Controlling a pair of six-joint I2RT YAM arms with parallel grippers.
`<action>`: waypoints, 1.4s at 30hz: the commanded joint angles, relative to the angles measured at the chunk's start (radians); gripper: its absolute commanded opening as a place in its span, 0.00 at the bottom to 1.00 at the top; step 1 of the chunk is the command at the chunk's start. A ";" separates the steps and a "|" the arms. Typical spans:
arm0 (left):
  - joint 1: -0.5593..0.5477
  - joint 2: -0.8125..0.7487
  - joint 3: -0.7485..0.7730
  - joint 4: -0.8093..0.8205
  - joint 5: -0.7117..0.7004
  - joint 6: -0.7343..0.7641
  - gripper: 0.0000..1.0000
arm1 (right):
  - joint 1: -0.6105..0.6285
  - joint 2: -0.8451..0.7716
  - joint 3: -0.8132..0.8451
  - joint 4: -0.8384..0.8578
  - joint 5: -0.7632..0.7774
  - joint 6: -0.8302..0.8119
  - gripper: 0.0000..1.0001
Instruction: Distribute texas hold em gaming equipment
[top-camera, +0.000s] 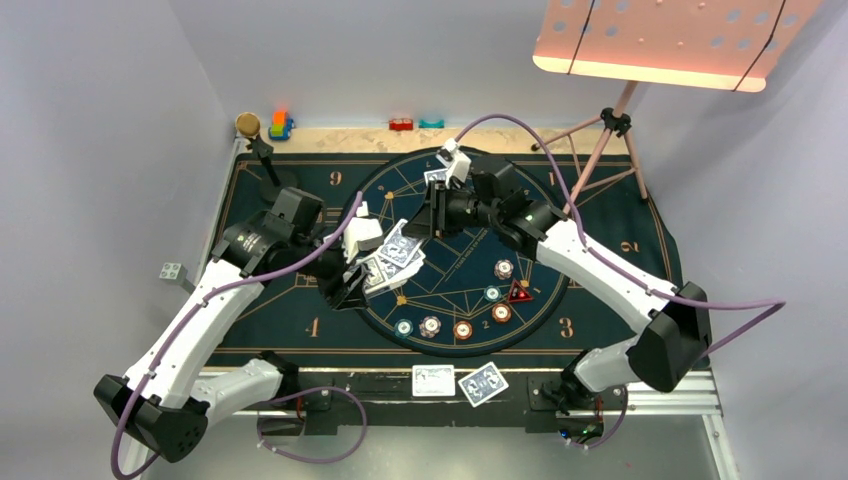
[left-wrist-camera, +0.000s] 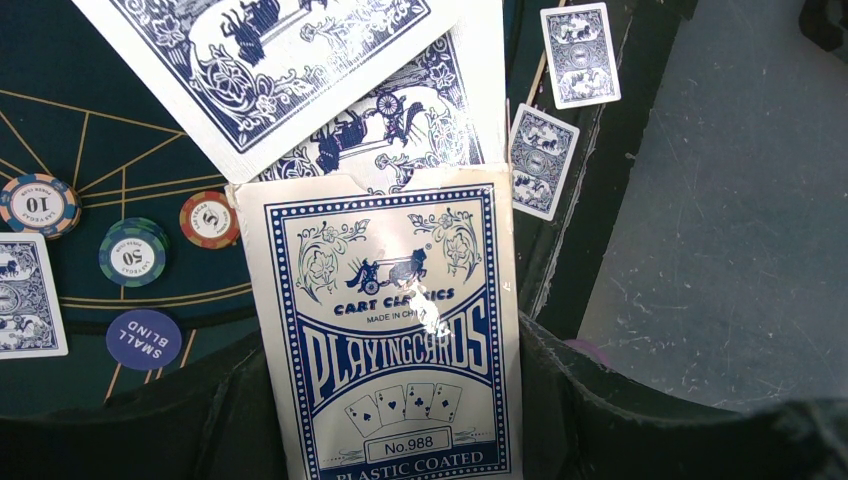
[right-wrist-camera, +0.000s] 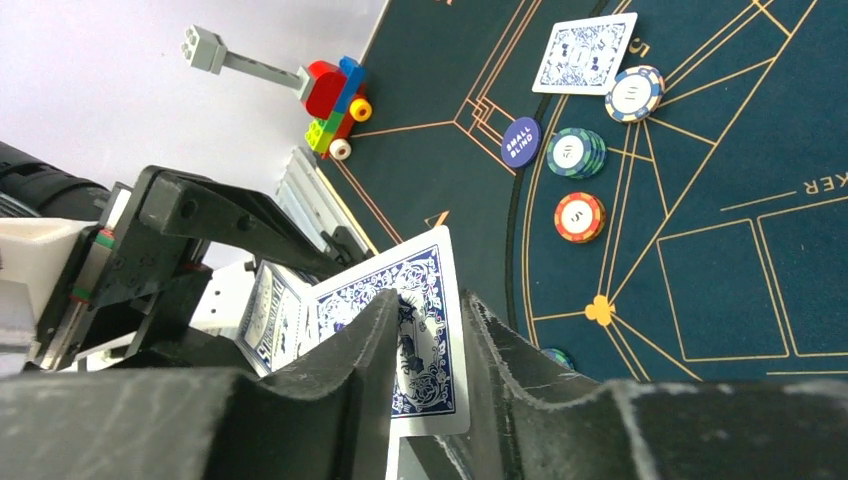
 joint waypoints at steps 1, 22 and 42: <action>0.005 -0.016 0.004 0.022 0.032 -0.006 0.00 | -0.012 -0.056 0.048 0.018 0.025 -0.009 0.29; 0.005 -0.019 0.001 0.018 0.032 -0.006 0.00 | -0.124 -0.142 -0.031 0.118 -0.063 0.126 0.03; 0.005 -0.045 -0.003 0.005 0.027 0.005 0.00 | -0.481 -0.290 -0.358 0.162 -0.170 0.262 0.00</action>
